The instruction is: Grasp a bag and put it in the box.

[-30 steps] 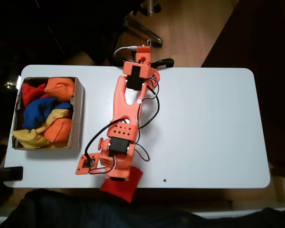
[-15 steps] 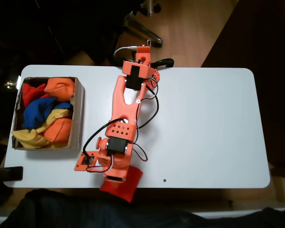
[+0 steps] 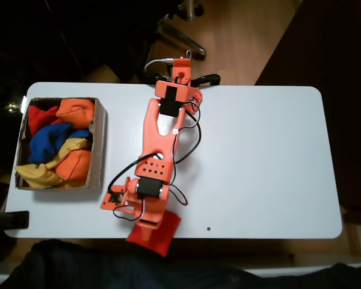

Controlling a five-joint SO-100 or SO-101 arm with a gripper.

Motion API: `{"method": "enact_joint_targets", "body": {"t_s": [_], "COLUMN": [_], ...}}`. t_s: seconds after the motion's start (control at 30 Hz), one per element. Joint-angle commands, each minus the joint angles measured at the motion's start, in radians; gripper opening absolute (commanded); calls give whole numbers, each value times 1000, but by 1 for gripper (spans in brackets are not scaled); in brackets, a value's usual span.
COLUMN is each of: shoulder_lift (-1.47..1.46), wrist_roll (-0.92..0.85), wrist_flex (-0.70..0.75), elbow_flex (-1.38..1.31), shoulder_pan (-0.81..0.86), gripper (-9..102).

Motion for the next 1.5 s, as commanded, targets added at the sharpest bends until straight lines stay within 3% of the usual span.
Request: {"method": "enact_joint_targets", "body": {"t_s": [0.0, 0.53, 1.47], "shoulder_lift": [5, 23, -78], "wrist_roll": [11, 25, 81], "wrist_flex": [18, 91, 71], "elbow_flex": [-5, -8, -94], "shoulder_pan": [-11, -17, 0], "gripper": [54, 61, 71]}}
